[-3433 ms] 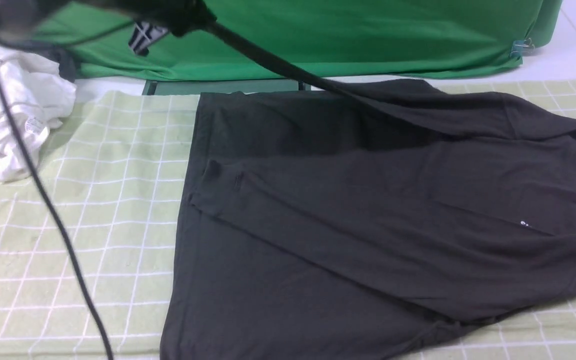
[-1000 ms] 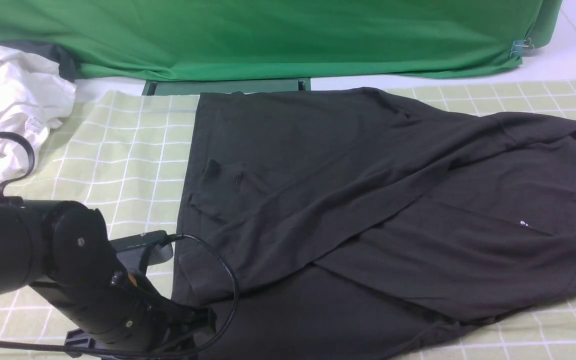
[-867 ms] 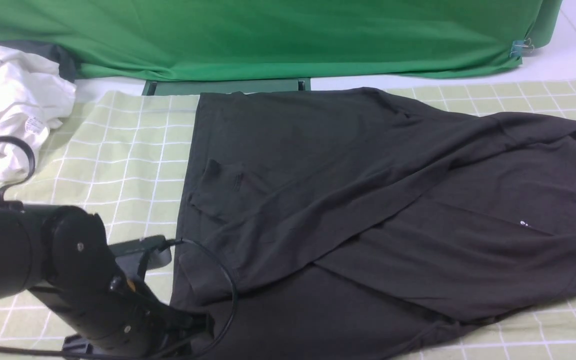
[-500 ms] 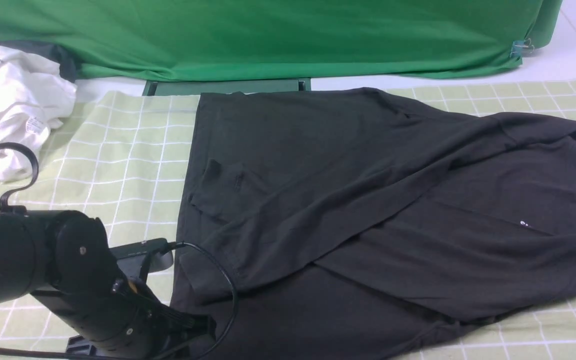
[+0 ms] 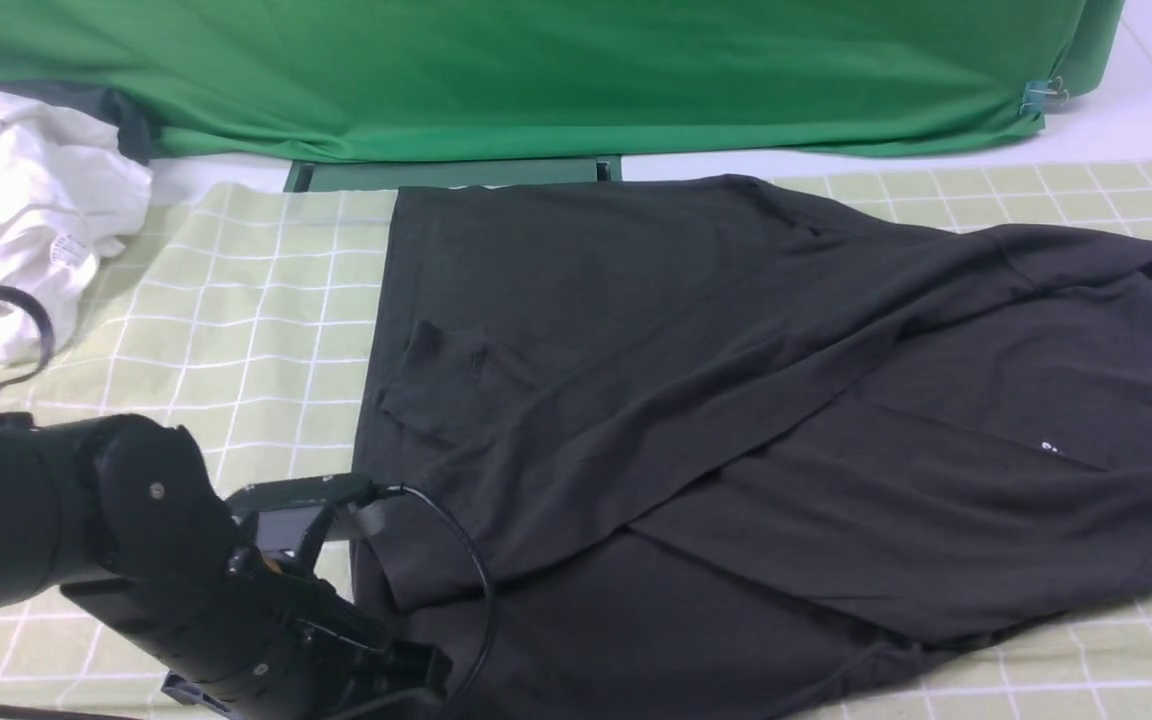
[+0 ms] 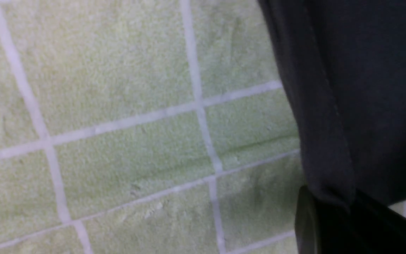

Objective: Fold a long-sleeved shirt over a green coffee tablecloth.
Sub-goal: 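Grasp the near edge of the shirt at its hem and shoulder corners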

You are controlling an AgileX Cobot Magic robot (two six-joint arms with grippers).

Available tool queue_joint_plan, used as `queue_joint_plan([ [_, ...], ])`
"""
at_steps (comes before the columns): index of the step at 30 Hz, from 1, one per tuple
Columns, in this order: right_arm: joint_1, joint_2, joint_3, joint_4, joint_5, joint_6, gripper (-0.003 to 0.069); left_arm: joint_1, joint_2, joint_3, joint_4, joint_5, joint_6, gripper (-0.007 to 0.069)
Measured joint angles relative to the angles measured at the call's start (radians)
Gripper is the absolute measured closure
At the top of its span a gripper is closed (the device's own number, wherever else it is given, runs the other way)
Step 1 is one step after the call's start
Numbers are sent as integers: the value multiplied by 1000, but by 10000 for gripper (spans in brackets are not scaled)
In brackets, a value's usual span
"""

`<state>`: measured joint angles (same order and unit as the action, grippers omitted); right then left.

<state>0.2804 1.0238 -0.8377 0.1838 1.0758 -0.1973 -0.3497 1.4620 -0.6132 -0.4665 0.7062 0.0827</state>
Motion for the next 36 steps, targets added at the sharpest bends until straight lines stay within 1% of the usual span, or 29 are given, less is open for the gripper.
queue_joint_plan([
  [1, 45, 3, 28, -11, 3, -5, 596, 0, -16, 0, 9, 1, 3, 601],
  [3, 89, 8, 57, -26, 2, -8, 589, 0, -36, 0, 23, 5, 3, 601],
  [6, 201, 41, 139, -67, -19, -14, 552, 0, -74, 0, 92, 24, -1, 601],
  [7, 246, 67, 169, -75, -47, -14, 524, 0, -83, 0, 109, 26, -8, 601],
  [8, 270, 86, 181, -77, -67, -14, 504, 0, -90, 0, 119, 26, -14, 601],
  [9, 309, 120, 192, -82, -98, -15, 464, 0, -97, 0, 126, 26, -21, 601],
  [10, 309, 125, 191, -83, -98, -15, 464, 0, -99, 0, 127, 26, -22, 601],
  [11, 345, 167, 192, -84, -127, -15, 421, 0, -102, 0, 128, 27, -28, 601],
  [13, 392, 228, 191, -96, -176, -16, 375, 0, -102, 1, 129, 21, -32, 601],
  [15, 445, 301, 184, -136, -246, -16, 358, 0, -102, 1, 130, 7, -37, 601],
  [17, 464, 343, 177, -167, -273, -16, 354, 0, -102, 1, 130, 3, -37, 601],
  [20, 495, 423, 155, -280, -334, 4, 351, 0, -102, 1, 129, -1, -39, 601],
  [22, 505, 480, 140, -396, -385, 74, 351, 0, -102, 1, 129, -1, -39, 601],
  [23, 505, 480, 140, -396, -385, 74, 351, 0, -102, 1, 129, -1, -39, 601],
  [24, 506, 507, 134, -467, -401, 123, 351, 0, -102, 1, 129, -2, -39, 601],
  [27, 506, 551, 129, -593, -411, 214, 351, 0, -102, 1, 129, -2, -39, 601],
  [30, 506, 573, 129, -654, -413, 252, 351, 0, -102, 1, 129, -3, -39, 601],
  [35, 506, 573, 129, -682, -417, 285, 351, 0, -102, 1, 129, -3, -39, 601],
  [36, 506, 573, 129, -700, -417, 308, 349, 0, -102, 1, 129, -3, -39, 601],
])
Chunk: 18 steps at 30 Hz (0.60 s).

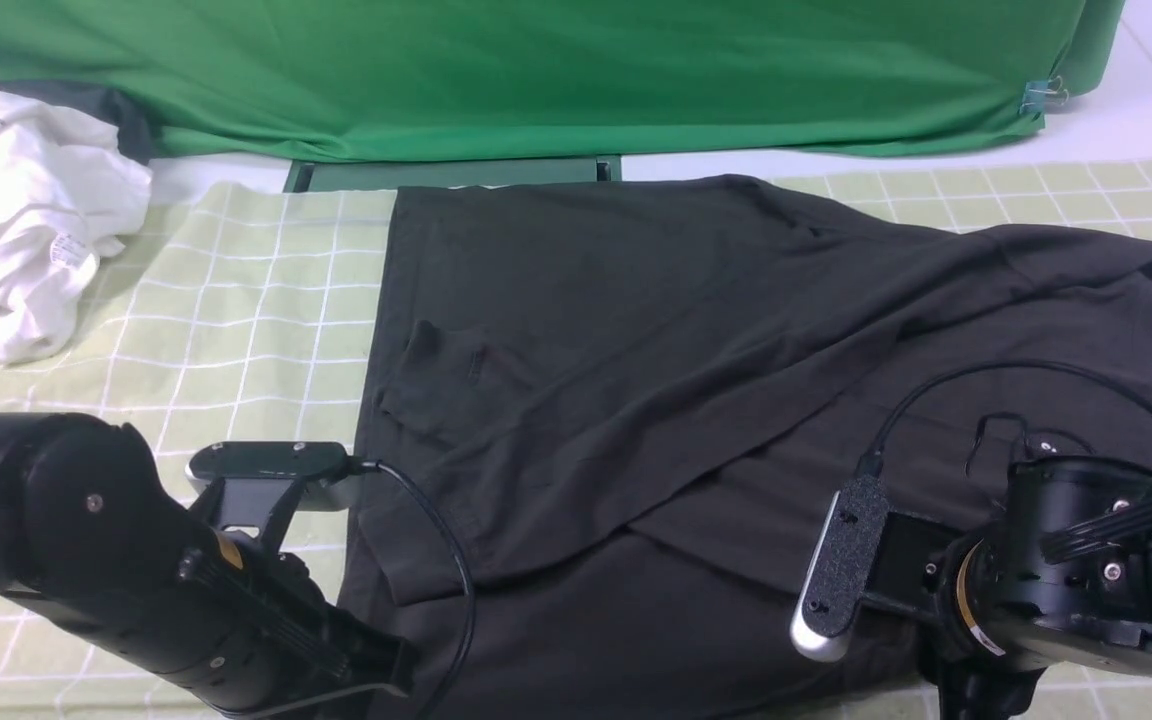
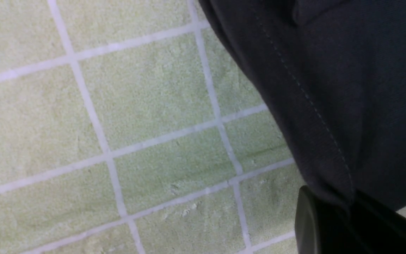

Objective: Fold a long-sleeved shirt over a green coffee tablecloth.
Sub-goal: 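Grasp the near edge of the shirt at its hem and shoulder corners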

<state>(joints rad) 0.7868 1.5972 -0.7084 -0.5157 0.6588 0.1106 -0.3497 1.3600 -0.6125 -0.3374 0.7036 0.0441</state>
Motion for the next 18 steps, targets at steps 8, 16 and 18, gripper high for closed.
queue_joint_plan([
  [8, 0, 0, 0, -43, -27, 65, 282, 0, 0, 0, 0, 0, 0, 601],
  [16, 0, 17, 0, -42, -54, 91, 623, 0, 0, -3, -12, 32, -4, 601],
  [18, 0, 15, -5, -20, -41, 91, 640, 0, 0, -12, -3, 65, -4, 601],
])
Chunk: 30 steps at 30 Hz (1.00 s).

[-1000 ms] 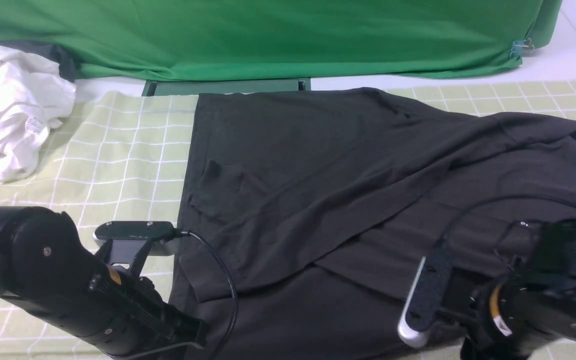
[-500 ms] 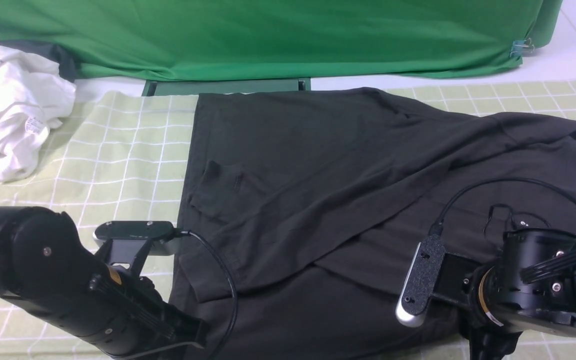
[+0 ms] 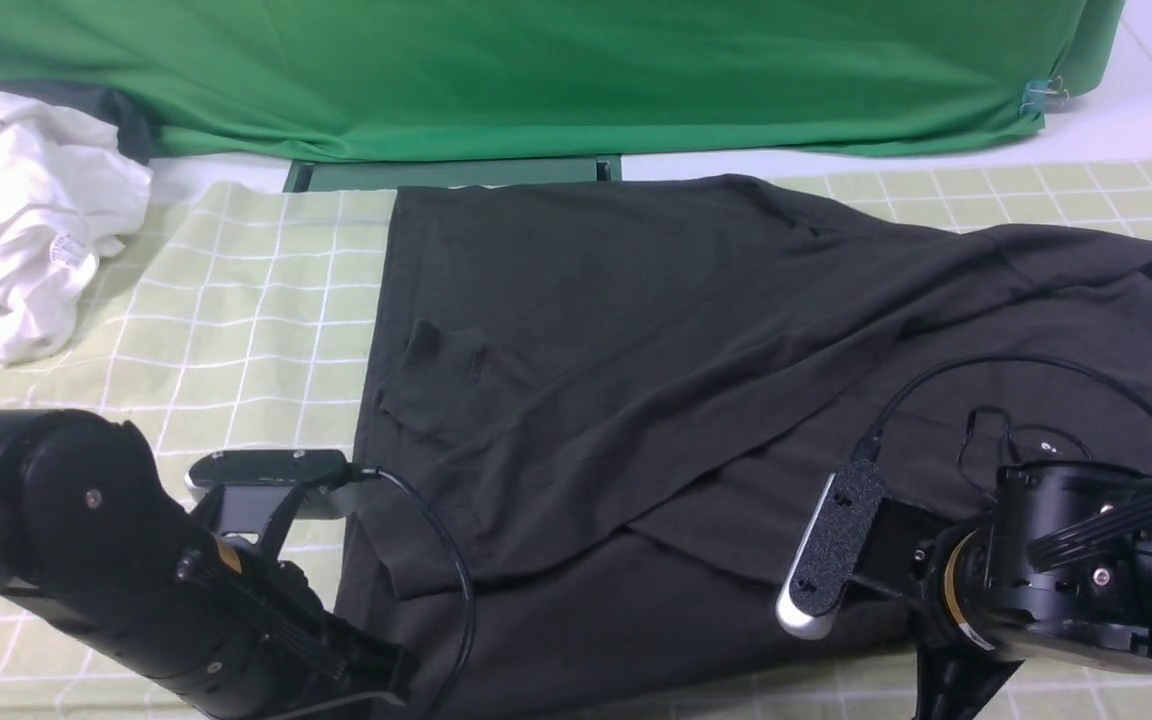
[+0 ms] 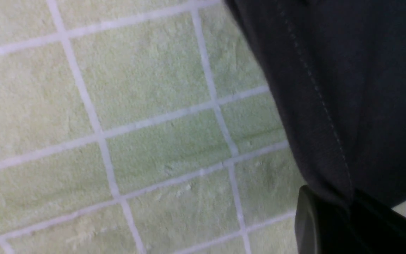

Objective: Fold a long-sleeved shirt over a green coffee tablecloth.
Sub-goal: 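Grasp the near edge of the shirt at its hem and shoulder corners, then fold the black garment in half by bringing its near edge over to the far edge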

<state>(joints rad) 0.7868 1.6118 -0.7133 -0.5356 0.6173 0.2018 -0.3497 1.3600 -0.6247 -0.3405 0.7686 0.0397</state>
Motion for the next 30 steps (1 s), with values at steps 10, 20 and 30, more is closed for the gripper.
queue_joint_plan([
  [10, 4, -142, 29, 357, 74, -83, 643, 0, -94, -46, 18, 185, -3, 601],
  [20, 131, -359, 98, 431, 242, -49, 643, 0, -319, 71, -86, 255, -33, 601],
  [30, -39, -390, -12, 386, 263, -99, 646, 0, -372, -51, -114, 195, -90, 601],
])
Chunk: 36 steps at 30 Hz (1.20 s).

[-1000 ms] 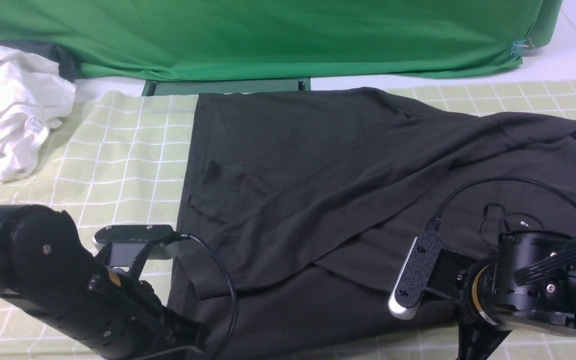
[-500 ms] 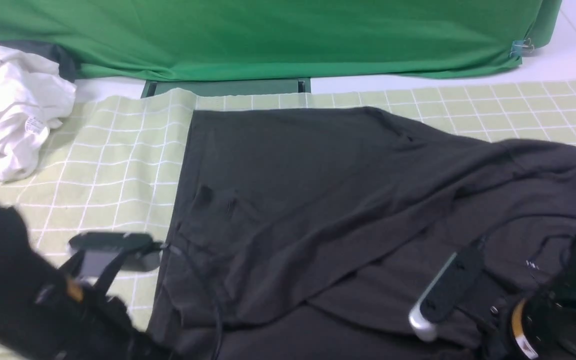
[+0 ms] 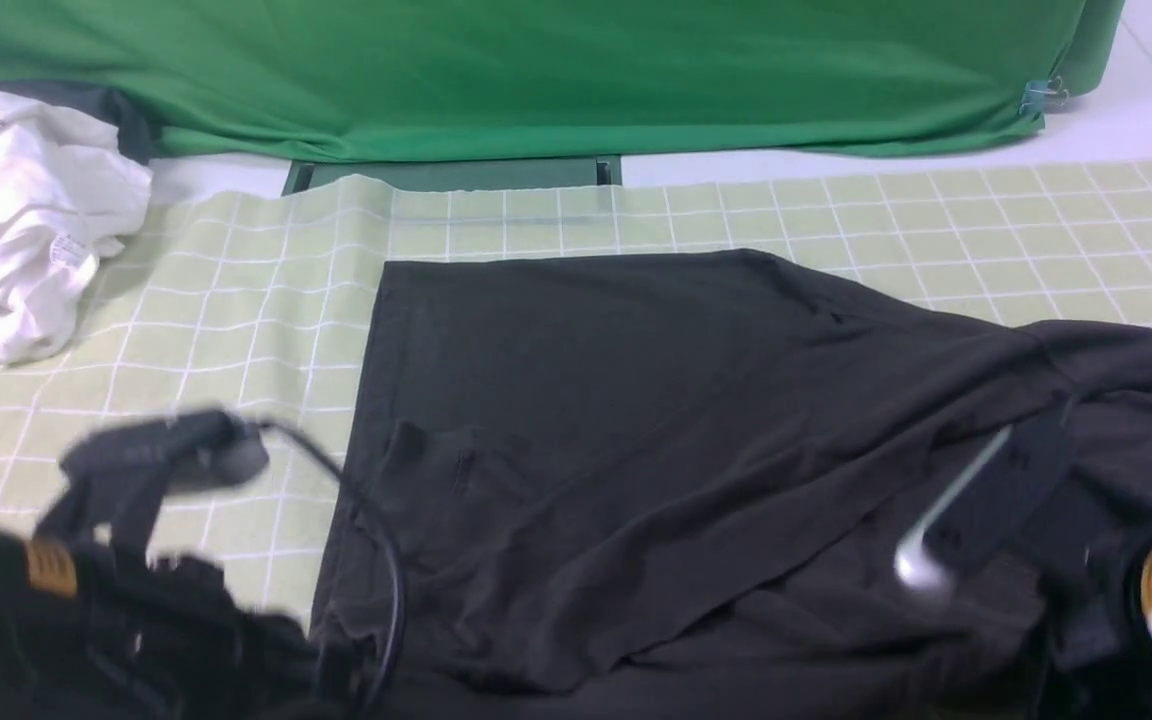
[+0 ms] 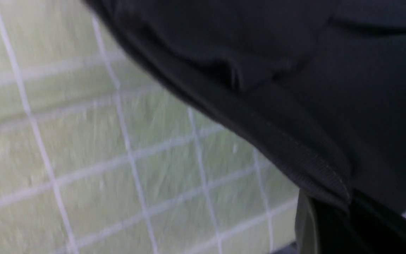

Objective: Fold a long-sleeved shirt over a green coffee tablecloth.
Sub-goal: 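Fold the black garment in half by bringing its near edge over to the far edge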

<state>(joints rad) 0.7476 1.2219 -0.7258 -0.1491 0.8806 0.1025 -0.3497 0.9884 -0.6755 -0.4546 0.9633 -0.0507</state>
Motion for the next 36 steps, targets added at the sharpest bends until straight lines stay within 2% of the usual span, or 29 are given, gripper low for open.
queue_joint_plan([
  [6, -175, 88, -78, 0, -66, -87, 646, 0, 111, -73, 46, -129, -47, 601],
  [13, -282, 298, -261, 2, -74, -121, 646, 28, 316, -162, 76, -276, -50, 601],
  [18, -306, 447, -442, 3, -59, -137, 646, 123, 461, -262, 79, -316, -38, 601],
  [26, -310, 629, -690, 5, -27, -145, 646, 251, 658, -453, 54, -292, 30, 601],
  [36, -311, 809, -974, 4, 3, -163, 646, 287, 872, -721, 56, -230, 51, 601],
])
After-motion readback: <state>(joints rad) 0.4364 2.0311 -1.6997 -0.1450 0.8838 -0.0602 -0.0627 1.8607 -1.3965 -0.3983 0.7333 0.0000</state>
